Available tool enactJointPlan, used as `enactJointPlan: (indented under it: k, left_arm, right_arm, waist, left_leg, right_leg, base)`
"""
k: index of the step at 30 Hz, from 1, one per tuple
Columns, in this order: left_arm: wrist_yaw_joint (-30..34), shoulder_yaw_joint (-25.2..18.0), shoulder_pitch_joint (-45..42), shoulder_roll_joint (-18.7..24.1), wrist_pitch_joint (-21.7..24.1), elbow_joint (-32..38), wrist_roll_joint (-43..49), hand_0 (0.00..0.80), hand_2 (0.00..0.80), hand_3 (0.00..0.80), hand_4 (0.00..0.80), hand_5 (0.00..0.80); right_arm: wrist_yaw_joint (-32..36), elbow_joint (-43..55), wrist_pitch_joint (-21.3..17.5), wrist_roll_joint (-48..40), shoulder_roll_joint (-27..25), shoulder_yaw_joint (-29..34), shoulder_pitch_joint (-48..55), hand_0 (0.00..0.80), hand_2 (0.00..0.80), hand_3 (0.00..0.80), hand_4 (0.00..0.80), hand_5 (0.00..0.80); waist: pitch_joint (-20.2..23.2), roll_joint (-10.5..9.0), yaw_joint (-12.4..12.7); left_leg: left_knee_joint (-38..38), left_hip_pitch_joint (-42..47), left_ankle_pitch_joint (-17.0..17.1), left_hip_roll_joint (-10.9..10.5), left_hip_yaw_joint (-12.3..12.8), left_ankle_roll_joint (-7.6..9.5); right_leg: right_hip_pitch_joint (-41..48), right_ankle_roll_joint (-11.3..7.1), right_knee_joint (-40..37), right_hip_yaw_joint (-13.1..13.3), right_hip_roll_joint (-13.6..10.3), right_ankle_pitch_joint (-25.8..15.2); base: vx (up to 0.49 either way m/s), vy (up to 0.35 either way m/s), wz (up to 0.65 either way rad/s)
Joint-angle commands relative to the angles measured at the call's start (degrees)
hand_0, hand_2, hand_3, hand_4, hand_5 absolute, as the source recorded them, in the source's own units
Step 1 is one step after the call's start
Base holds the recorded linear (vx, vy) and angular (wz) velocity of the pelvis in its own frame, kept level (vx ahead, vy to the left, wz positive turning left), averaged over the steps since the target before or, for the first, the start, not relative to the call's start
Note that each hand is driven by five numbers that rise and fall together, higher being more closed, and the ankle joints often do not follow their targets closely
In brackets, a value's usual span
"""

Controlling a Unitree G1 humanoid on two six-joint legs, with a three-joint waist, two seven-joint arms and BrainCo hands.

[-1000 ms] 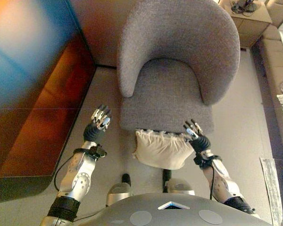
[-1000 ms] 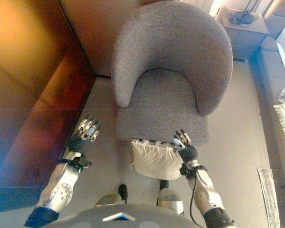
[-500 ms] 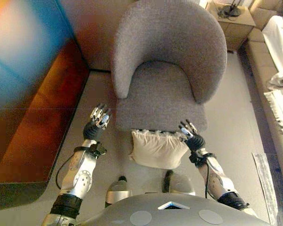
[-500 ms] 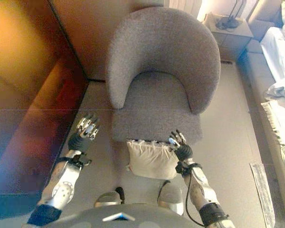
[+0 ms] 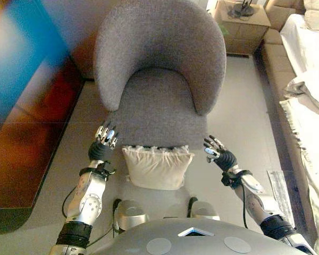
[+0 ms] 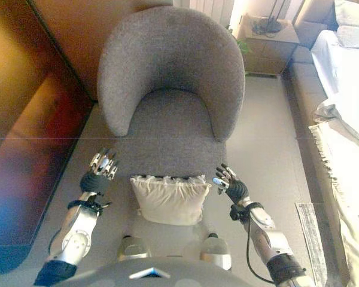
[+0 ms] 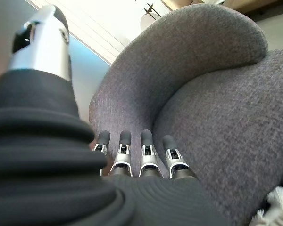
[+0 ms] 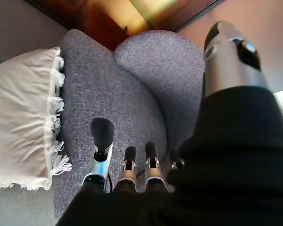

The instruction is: Pick up the cushion and take it to the sofa

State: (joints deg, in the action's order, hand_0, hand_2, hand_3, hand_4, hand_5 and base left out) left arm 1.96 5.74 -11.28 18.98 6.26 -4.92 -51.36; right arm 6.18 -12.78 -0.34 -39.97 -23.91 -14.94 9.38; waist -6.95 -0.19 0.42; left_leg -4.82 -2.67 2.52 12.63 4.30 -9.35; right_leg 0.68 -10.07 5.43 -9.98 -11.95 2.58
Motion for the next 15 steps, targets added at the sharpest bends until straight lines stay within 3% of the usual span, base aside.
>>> enactJointPlan:
  k: [1, 7, 15]
  left_arm:
    - [2.16, -1.13, 1.28, 3.03, 0.42, 3.25, 1.84, 0.000, 0.000, 0.000, 0.000, 0.000]
    - [2.69, -2.23, -1.56, 4.25, -1.02, 5.00, 1.28, 0.000, 0.000, 0.000, 0.000, 0.000]
    - [3.21, -0.08, -1.11, 4.36, -0.79, 5.11, 1.00, 0.000, 0.000, 0.000, 0.000, 0.000]
  right_arm:
    - [-1.81, 4.80, -4.64, -0.15, 3.11, 0.76, -1.95, 0.000, 0.000, 0.000, 0.000, 0.000]
    - [-1.64, 6.59, -4.66, -1.42, 5.10, 2.05, 2.26, 0.000, 0.000, 0.000, 0.000, 0.000]
    - [-1.78, 5.67, -5.28, -1.82, 5.53, 1.19, 1.88, 0.000, 0.000, 0.000, 0.000, 0.000]
  waist:
    - [0.66, -1.30, 1.66]
    - [2.09, -0.80, 0.96]
    - [2.78, -0.95, 0.89]
  left_leg:
    - [-2.53, -3.29, -1.72, -2.79, -3.26, 1.49]
    - [0.14, -0.68, -2.64, -3.84, -1.71, 2.55]
    - [3.85, 0.86, -1.89, -3.40, -0.96, 3.05]
  right_leg:
    - [0.16, 0.09, 0.97, 0.42, -2.87, -0.32]
    - [1.40, -2.07, 0.50, 0.50, -5.40, -0.97]
    - [2.42, -2.68, -2.12, 0.51, -4.91, -1.59]
  base:
    - [0.083, 0.062, 0.45]
    - [0.100, 0.046, 0.05]
    - [0.004, -0.008, -0.01]
